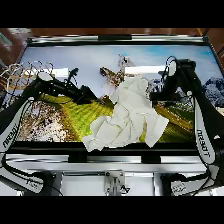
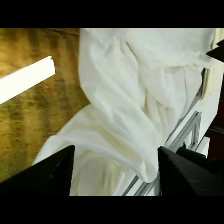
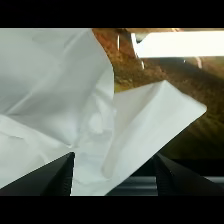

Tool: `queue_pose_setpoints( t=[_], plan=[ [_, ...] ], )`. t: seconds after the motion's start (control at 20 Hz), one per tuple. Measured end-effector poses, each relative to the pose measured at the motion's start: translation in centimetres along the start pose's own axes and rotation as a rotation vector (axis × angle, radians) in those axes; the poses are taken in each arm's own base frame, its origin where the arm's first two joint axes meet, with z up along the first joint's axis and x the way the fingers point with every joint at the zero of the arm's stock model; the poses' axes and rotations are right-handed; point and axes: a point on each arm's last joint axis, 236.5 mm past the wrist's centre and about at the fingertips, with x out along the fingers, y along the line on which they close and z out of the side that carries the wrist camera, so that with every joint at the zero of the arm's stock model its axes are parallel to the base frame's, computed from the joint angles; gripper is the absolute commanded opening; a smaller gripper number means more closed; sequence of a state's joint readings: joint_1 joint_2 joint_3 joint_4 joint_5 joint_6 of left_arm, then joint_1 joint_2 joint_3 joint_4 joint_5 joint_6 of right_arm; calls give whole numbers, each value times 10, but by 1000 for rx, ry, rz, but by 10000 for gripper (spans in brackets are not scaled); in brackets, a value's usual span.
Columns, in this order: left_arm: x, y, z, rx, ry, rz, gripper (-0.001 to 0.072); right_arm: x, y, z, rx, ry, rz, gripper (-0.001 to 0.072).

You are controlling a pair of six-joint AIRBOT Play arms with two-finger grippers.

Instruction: Fold the shirts.

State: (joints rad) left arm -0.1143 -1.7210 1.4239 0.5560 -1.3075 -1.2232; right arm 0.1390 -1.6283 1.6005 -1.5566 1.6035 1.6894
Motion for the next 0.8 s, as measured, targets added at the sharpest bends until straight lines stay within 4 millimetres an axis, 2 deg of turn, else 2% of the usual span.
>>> queue_pose_setpoints(
  t=[0.1,0.2,0.3,0.35,0.45,0.5,0.55,0.7,0.75,0.8],
  plan=[
    [-12,13,8,-9,-31,26,582,-36,15,39,-14,-205,20,616],
    [-20,21,14,-12,-54,41,581,-69,51,76,-36,-408,83,618],
    [-24,26,15,-14,-61,52,581,-78,85,100,-55,-515,126,622],
    [-25,26,16,-14,-64,53,581,-71,101,108,-66,-527,144,670],
    [-27,28,16,-14,-63,57,581,-48,121,117,-74,-508,166,670],
    [-27,28,15,-15,-59,56,574,-34,125,120,-72,-488,170,670],
    [-28,28,13,-15,-51,54,537,-19,130,122,-65,-458,188,670],
    [-28,28,11,-11,-42,51,537,22,153,115,-68,-344,271,658],
    [-28,28,11,-9,-41,51,537,34,157,112,-70,-310,283,496],
    [-28,28,10,-7,-38,52,537,42,157,111,-69,-291,284,223]
  ],
)
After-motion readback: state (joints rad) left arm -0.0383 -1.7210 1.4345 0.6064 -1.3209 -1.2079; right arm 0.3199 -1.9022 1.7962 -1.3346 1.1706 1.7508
